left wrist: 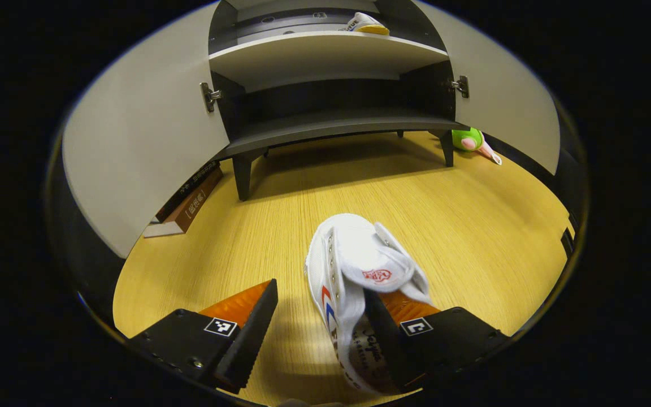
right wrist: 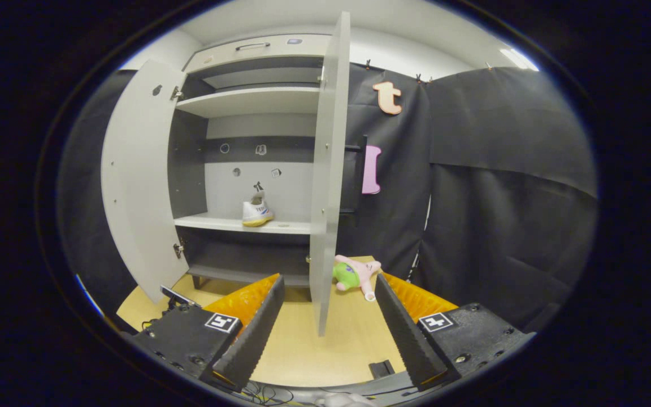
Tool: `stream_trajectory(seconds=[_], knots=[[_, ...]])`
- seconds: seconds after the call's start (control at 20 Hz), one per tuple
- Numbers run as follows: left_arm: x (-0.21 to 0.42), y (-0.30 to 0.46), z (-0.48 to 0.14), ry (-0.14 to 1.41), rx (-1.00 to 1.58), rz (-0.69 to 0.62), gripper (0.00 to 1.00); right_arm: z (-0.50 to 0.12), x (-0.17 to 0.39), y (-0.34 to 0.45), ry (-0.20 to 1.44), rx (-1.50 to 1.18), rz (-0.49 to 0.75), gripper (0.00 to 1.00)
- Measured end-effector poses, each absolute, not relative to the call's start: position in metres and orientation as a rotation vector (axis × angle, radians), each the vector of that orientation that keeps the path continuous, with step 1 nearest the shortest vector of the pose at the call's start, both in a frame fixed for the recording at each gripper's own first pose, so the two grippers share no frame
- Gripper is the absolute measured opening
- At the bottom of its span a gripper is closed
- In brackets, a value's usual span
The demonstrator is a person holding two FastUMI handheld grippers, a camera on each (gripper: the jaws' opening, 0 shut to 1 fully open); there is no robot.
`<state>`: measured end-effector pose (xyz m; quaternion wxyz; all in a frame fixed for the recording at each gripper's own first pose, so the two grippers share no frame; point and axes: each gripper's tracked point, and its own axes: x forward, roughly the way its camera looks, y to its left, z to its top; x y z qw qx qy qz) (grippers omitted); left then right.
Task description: Grab one shoe with the right hand and put it into the shoe cabinet, grab the other shoe with the left hand and put it into the shoe cabinet; then close the right door with the right hand and the left door with the left hand.
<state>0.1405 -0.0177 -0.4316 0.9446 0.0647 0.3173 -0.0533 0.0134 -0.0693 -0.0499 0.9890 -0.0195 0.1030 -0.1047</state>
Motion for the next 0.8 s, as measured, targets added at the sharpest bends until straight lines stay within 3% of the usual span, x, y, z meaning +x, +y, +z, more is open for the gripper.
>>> stream_trajectory(seconds=[0.25, 0.35, 0.4, 0.5, 0.8], knots=[[0.158, -0.027, -0.438, 0.688, 0.100, -0.145, 0.76, -0.054, 0.017, -0.077, 0.220, -0.034, -0.215, 0.97], [0.162, -0.019, -0.442, 0.698, 0.115, -0.090, 0.55, -0.055, 0.018, -0.080, 0.225, -0.026, -0.213, 1.00], [0.159, -0.018, -0.442, 0.707, 0.118, -0.071, 0.29, -0.056, 0.019, -0.082, 0.226, -0.022, -0.212, 0.98], [0.161, -0.016, -0.442, 0.716, 0.137, -0.060, 0.16, -0.056, 0.018, -0.086, 0.228, -0.016, -0.212, 0.98], [0.153, -0.029, -0.408, 0.703, 0.135, -0.087, 0.12, -0.046, 0.024, -0.085, 0.194, -0.011, -0.177, 1.00]])
